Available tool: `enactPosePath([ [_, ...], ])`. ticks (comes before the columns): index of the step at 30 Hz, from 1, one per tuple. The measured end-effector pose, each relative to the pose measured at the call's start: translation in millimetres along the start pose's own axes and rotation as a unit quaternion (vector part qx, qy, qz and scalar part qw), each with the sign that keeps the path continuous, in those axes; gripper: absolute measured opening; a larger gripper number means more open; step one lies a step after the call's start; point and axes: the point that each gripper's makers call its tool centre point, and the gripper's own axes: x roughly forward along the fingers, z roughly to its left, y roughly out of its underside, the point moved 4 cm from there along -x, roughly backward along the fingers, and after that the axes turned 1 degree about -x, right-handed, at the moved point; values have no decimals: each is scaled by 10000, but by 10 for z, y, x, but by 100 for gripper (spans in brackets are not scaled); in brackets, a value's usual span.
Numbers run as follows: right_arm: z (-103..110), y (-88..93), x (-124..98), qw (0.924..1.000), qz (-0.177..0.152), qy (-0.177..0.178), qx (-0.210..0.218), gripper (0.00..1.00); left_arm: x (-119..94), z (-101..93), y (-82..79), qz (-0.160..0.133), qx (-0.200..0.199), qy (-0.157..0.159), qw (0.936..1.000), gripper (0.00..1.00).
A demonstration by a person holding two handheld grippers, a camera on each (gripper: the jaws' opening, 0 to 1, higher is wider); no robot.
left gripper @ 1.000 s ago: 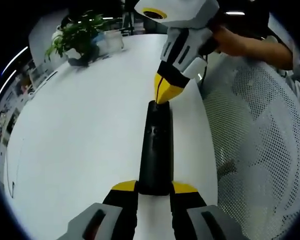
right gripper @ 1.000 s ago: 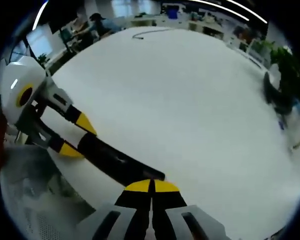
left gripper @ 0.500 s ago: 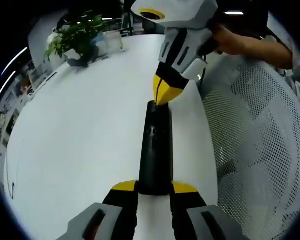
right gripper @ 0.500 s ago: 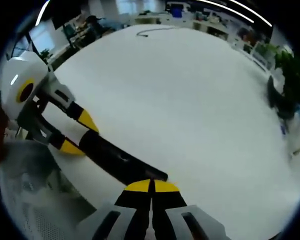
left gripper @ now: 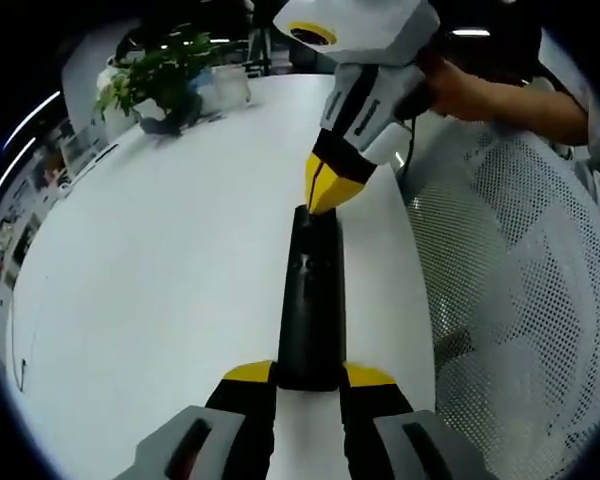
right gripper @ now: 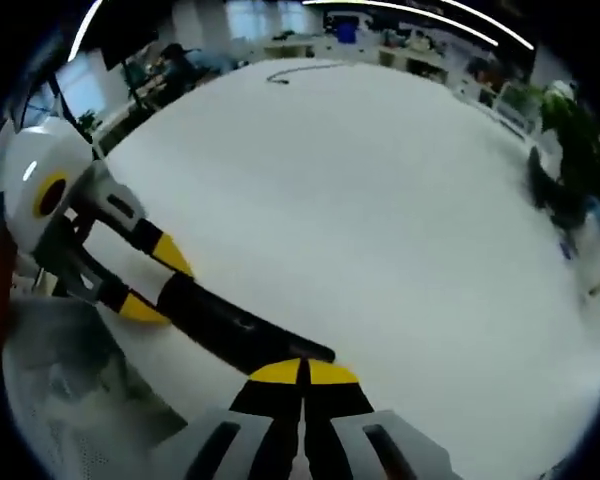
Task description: Press the specified remote control buttons in sequence, fully releasing each button before pressing the next.
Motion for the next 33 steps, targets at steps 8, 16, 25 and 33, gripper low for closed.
enactPosePath([
  [8,-41,-55,-70,9966,-301,-346,686,0,-2,-3,3,41,115,-4,9999,24],
  [16,-9,-10,3,9982,-35,-294,521,0,-4,-6,5,21,159,17,9999,24],
  [25,-33,15,19,9966,43,-465,683,0,-1,-6,-4,76,156,21,9998,24],
  [33,-41,29,8,9942,-28,-616,883,0,22,20,-9,91,138,35,9999,24],
])
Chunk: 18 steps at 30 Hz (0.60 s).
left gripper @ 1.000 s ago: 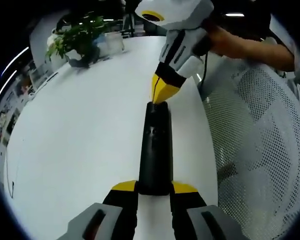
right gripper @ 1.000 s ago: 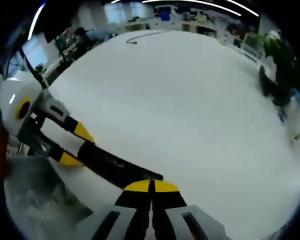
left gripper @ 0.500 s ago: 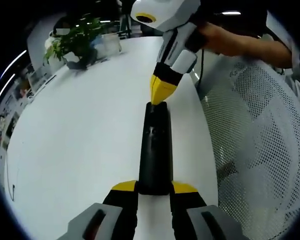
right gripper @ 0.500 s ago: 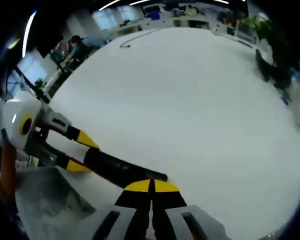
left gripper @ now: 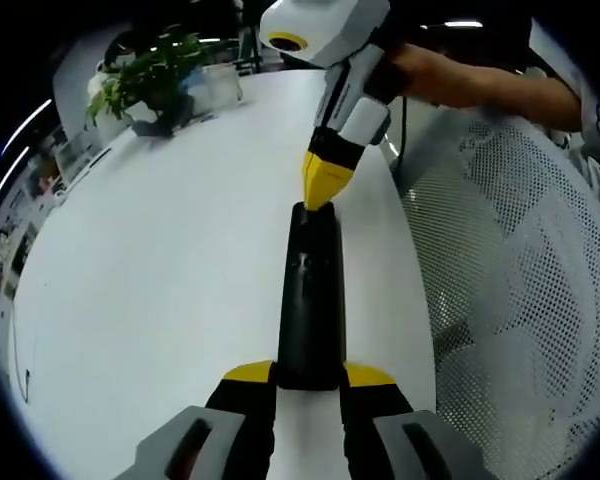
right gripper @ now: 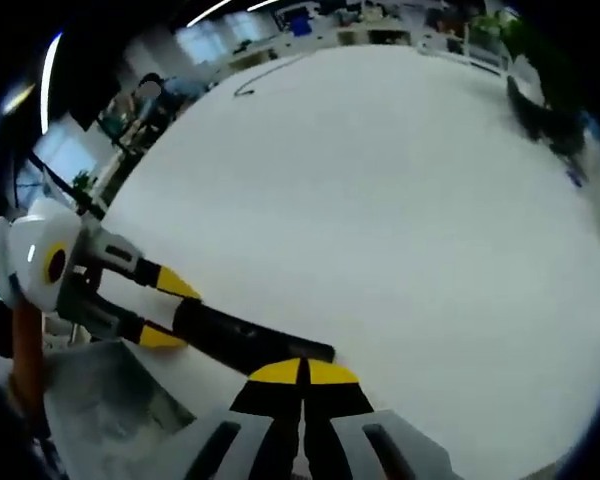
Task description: Press the specified remote control buttons in sequence, fully releasing each button before pressing the next.
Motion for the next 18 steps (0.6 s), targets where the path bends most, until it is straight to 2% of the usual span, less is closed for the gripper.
enactPosePath([
  [6,53,-5,-6,9997,56,180,-177,0,2,8,7,-35,2,-9,10000,24],
  [11,102,-21,-20,9999,-15,-93,-62,0,3,9,13,-43,13,-16,10000,24],
  [18,85,-2,10,9999,36,-19,-123,0,0,8,18,-59,9,-12,10000,24],
])
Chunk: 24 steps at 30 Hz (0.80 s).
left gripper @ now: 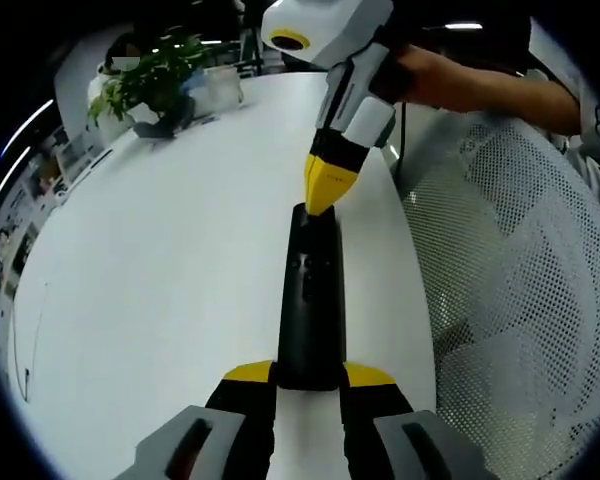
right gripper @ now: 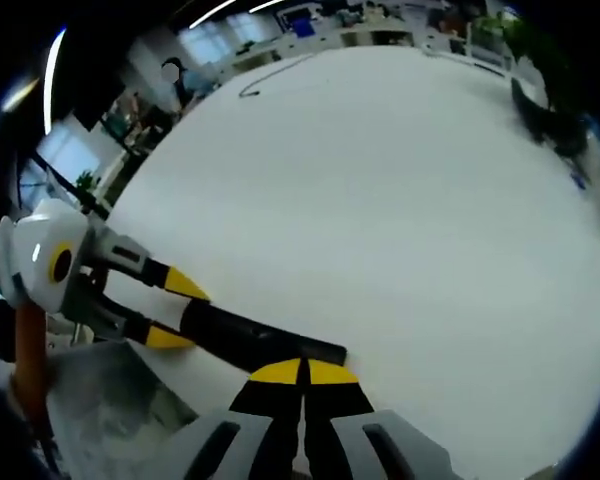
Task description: Press the specified remote control buttons in sequence, fully releasing each button before pressing the next.
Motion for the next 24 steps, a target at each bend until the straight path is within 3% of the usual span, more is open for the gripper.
enactPosePath([
  [24,8,-11,15,9999,10,-38,-105,0,-4,-10,-2,-3,-23,27,10000,24],
])
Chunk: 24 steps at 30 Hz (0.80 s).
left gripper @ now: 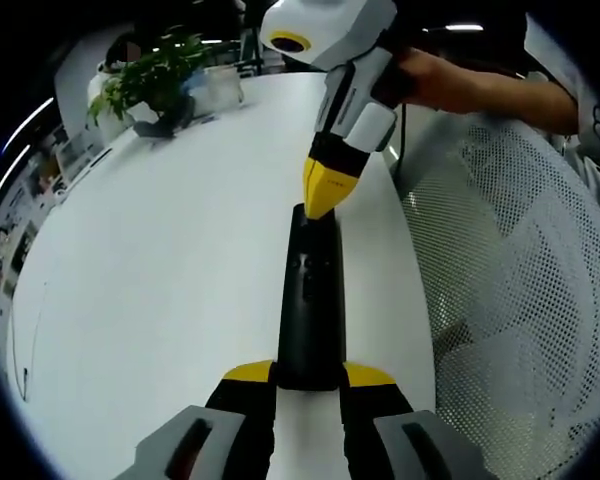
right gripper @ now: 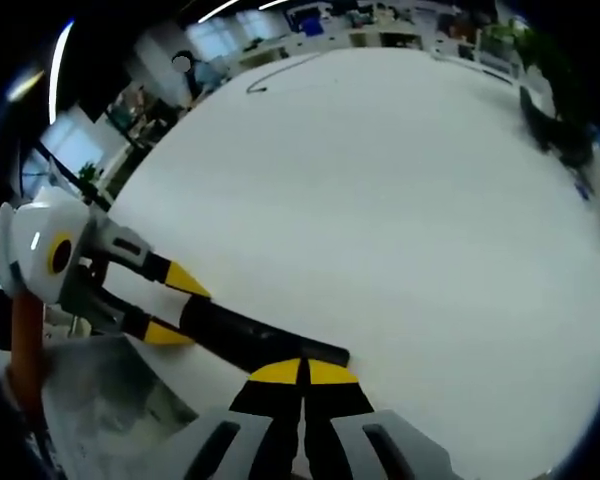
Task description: Press the specified remote control buttons in sequence, fully releasing each button before pressing the next.
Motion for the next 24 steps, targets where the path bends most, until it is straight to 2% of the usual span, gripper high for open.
enactPosePath([
  [13,6,7,-3,10000,-14,45,-53,0,-7,-16,3,-41,-16,-12,10000,24],
  [21,20,-15,-37,9998,-169,-53,35,0,-5,-37,-11,-63,8,-3,10000,24],
  [24,31,-12,-22,9998,-134,-106,48,0,-5,-40,-15,-65,24,3,10000,24],
])
